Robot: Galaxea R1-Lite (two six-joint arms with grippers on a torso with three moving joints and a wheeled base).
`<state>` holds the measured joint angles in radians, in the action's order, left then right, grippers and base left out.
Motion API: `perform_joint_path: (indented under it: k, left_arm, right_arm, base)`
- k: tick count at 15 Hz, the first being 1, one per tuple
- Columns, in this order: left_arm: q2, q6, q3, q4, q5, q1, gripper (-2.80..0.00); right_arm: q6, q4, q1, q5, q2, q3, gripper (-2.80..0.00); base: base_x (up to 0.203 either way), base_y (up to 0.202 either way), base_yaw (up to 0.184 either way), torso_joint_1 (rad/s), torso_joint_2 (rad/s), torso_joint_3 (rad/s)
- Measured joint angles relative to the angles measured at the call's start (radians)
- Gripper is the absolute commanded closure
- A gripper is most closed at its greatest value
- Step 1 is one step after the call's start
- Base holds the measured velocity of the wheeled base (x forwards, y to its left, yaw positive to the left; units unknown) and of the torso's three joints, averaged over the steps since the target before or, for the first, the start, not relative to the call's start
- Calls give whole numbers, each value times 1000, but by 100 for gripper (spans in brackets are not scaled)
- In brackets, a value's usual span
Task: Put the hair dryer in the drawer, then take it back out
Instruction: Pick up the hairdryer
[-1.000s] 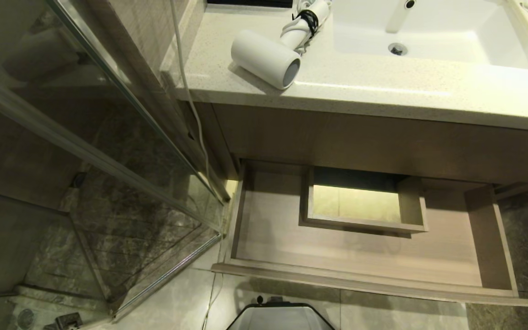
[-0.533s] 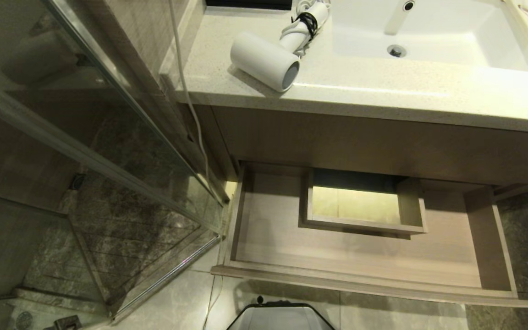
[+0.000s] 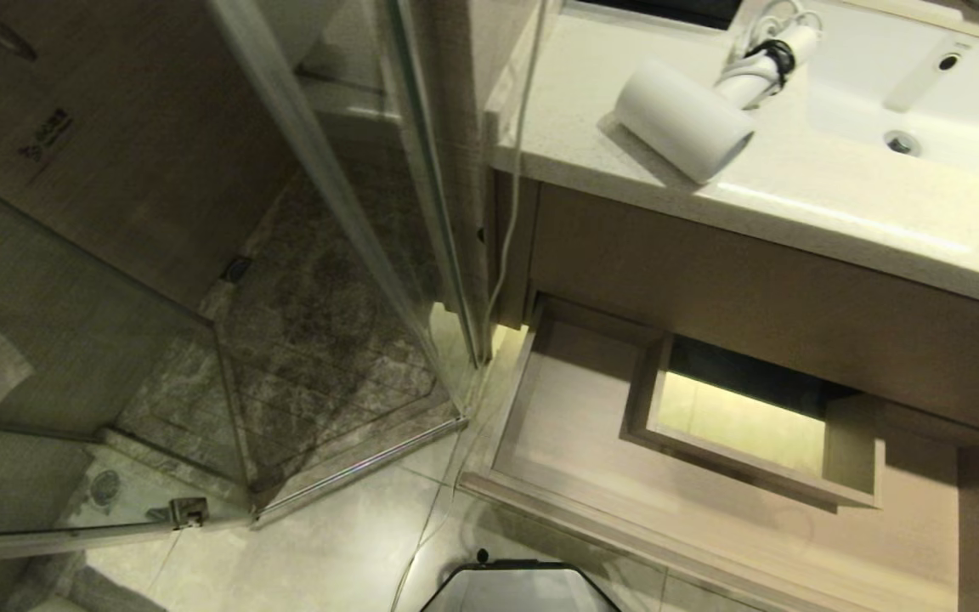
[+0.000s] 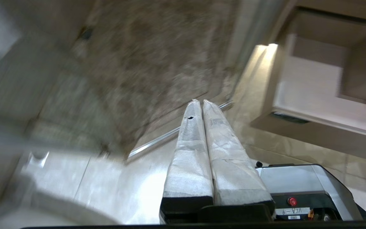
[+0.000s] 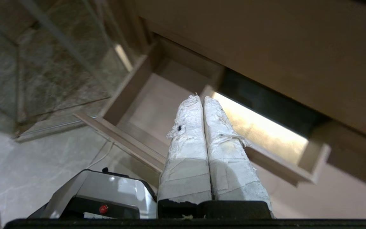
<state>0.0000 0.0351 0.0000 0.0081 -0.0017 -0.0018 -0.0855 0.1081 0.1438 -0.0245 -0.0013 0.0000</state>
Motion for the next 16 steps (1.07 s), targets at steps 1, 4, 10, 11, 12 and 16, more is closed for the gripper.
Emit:
perform_joint_path:
  k: [1,4,10,11,12,16]
  left_arm:
    - [0,0,0,0,0,-1,0]
    - [0,-1,0,0,1,-1,0]
    - [0,3,0,1,0,0,0]
    - [0,4,0,1,-1,0,0]
    - [0,3,0,1,-1,0,0]
    - [0,2,0,1,0,0,0]
  right_arm:
    - [0,1,0,-1,0,0,0]
    - [1,0,0,1,0,0,0]
    - [-15,2,0,-1,0,0,0]
    - [-17,3,0,-1,0,0,0]
    - [-18,3,0,-1,0,0,0]
    - [-22,5,0,-1,0,0,0]
  base:
    - [-2,-3,133,2,4,2]
    - [-1,-3,29,1,1,1]
    - [0,0,0,0,0,0]
    - [0,0,0,7,9,45]
    - [0,0,0,87,-5,136]
    - [0,0,0,254,-25,213]
